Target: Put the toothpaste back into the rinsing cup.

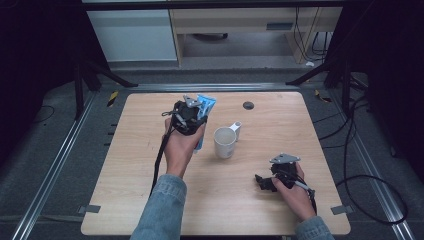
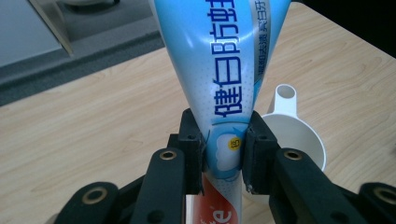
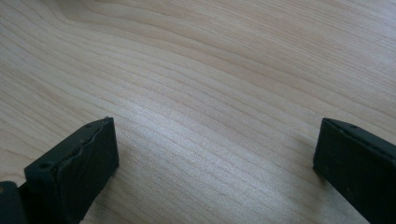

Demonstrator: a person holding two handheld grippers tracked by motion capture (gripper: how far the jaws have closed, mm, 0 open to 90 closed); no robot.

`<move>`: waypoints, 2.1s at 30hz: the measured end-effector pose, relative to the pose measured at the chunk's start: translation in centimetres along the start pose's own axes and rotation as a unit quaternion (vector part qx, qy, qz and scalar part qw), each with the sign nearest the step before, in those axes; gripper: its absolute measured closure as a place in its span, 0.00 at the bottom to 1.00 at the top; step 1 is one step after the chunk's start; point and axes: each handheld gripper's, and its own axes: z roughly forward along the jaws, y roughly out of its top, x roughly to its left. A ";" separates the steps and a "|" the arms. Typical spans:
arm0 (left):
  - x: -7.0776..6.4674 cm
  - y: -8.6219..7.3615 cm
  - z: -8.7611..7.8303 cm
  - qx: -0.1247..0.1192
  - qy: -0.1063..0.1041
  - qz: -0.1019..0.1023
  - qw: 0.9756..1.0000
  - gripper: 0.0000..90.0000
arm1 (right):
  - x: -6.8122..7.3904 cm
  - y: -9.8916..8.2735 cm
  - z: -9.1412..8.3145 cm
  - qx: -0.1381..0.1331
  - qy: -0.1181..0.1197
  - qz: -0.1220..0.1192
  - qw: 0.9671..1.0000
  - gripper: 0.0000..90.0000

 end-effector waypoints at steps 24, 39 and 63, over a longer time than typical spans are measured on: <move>-1.9 2.6 -0.2 -0.069 0.007 0.011 0.998 0.80 | 0.0 0.0 0.0 0.000 0.002 -0.003 1.000 0.00; -2.9 3.0 0.0 -0.127 -0.003 -0.003 0.992 0.80 | -0.1 -0.1 0.0 -0.002 0.000 -0.015 1.000 0.00; -5.0 3.2 0.9 -0.189 -0.012 0.033 0.981 0.81 | -0.2 -0.4 -0.2 -0.002 0.001 -0.024 1.000 0.00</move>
